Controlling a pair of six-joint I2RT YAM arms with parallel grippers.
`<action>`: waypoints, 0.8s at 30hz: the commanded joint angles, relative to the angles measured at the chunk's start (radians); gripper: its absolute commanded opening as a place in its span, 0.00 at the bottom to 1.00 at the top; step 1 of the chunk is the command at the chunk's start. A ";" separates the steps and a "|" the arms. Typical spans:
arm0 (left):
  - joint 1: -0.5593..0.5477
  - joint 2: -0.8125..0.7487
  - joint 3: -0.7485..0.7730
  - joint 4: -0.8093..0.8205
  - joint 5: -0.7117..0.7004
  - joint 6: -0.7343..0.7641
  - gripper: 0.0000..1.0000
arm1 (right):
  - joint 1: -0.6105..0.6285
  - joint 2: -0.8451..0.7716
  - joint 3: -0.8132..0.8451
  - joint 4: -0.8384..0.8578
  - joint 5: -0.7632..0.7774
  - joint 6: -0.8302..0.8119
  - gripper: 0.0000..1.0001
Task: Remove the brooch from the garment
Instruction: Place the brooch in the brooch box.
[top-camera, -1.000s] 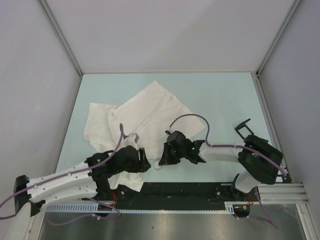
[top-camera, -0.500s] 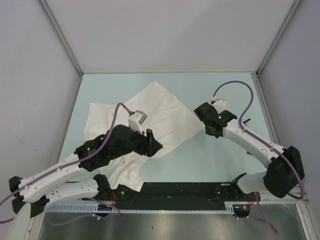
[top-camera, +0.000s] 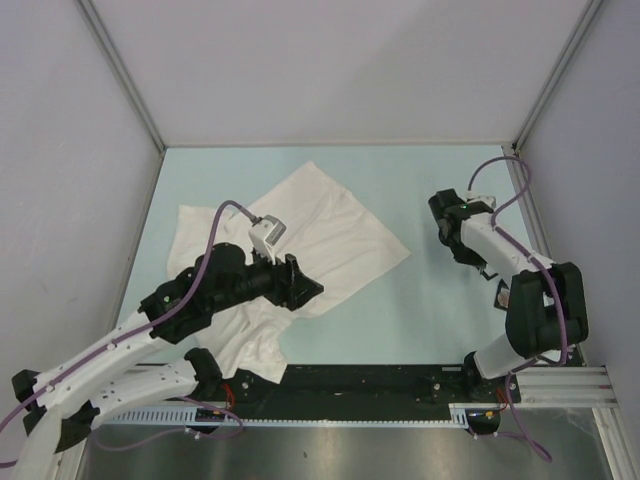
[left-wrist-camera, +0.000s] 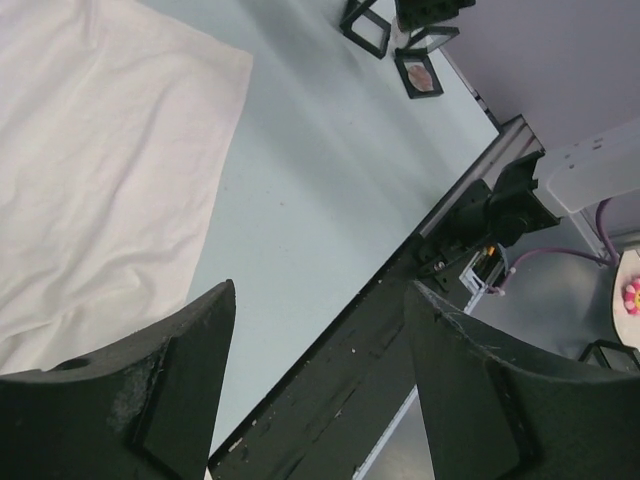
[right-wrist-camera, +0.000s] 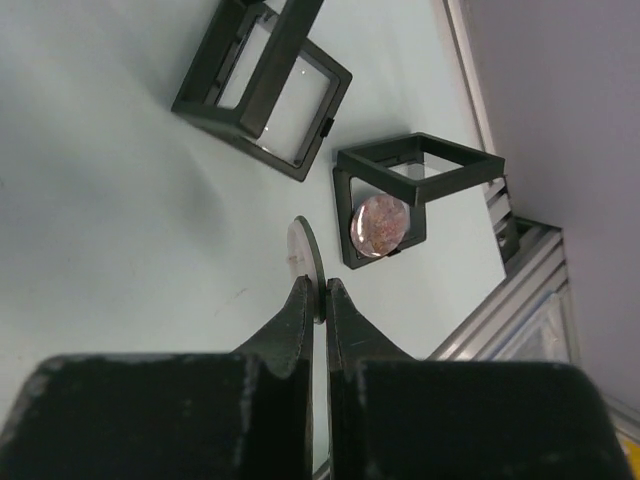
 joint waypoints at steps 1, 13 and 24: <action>0.031 -0.014 -0.040 0.077 0.095 0.006 0.73 | -0.131 -0.076 -0.001 0.104 -0.097 -0.043 0.00; 0.114 -0.018 -0.092 0.118 0.222 0.033 0.73 | -0.417 -0.056 -0.004 0.233 -0.275 -0.099 0.00; 0.166 0.014 -0.117 0.158 0.300 0.047 0.73 | -0.494 0.022 -0.004 0.281 -0.369 -0.103 0.00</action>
